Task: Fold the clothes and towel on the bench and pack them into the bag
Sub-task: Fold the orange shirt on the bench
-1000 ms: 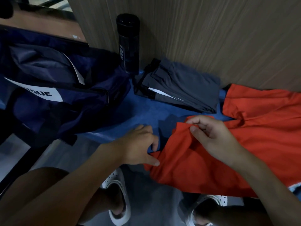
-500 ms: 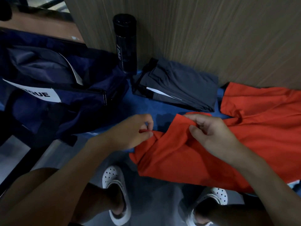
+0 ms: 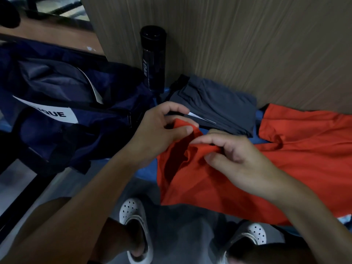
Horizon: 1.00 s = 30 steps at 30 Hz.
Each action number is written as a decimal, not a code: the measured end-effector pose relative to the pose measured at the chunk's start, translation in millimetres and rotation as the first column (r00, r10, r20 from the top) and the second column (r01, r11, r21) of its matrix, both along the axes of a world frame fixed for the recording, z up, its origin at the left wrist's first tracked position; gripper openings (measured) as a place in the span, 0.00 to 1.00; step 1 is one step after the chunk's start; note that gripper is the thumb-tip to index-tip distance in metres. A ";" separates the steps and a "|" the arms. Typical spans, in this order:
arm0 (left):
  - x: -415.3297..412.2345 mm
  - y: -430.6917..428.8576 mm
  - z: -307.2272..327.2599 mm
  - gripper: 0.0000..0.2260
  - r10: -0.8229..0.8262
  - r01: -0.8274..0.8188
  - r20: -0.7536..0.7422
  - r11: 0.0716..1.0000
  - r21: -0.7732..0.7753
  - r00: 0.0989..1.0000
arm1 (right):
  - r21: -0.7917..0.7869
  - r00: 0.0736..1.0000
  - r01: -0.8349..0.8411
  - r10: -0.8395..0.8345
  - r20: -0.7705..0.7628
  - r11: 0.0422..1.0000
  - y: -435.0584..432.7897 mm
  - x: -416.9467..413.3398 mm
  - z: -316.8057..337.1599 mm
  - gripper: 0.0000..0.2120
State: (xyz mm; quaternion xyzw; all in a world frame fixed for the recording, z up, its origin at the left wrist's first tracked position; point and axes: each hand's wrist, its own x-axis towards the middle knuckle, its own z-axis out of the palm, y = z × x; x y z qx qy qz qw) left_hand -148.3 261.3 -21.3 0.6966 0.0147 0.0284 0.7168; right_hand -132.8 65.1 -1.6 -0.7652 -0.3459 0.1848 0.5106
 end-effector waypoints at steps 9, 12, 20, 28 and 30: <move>-3.9 -6.3 3.9 0.15 -0.006 0.007 0.087 1.000 -0.009 0.996 | 0.083 0.956 0.230 -0.241 0.166 0.970 4.6 6.6 -3.4 0.07; -4.5 -7.2 2.6 0.15 -0.036 0.033 0.101 0.999 0.027 0.994 | 0.157 0.981 0.191 -0.193 -0.002 0.969 4.3 6.2 -5.9 0.09; -1.3 -3.8 -3.4 0.10 -0.068 0.054 0.060 0.975 0.214 0.996 | 0.200 0.946 0.323 -0.309 -0.101 0.925 -0.9 12.8 -8.8 0.11; 1.1 -9.1 -3.6 0.02 0.026 -0.059 0.144 0.971 0.233 0.989 | 0.208 0.951 0.280 -0.301 0.076 0.937 -6.8 15.2 -12.4 0.10; 1.5 -11.3 -2.5 0.07 0.057 -0.098 0.186 0.970 0.224 0.981 | 0.233 0.961 0.247 -0.268 0.067 0.941 -6.8 13.8 -10.4 0.10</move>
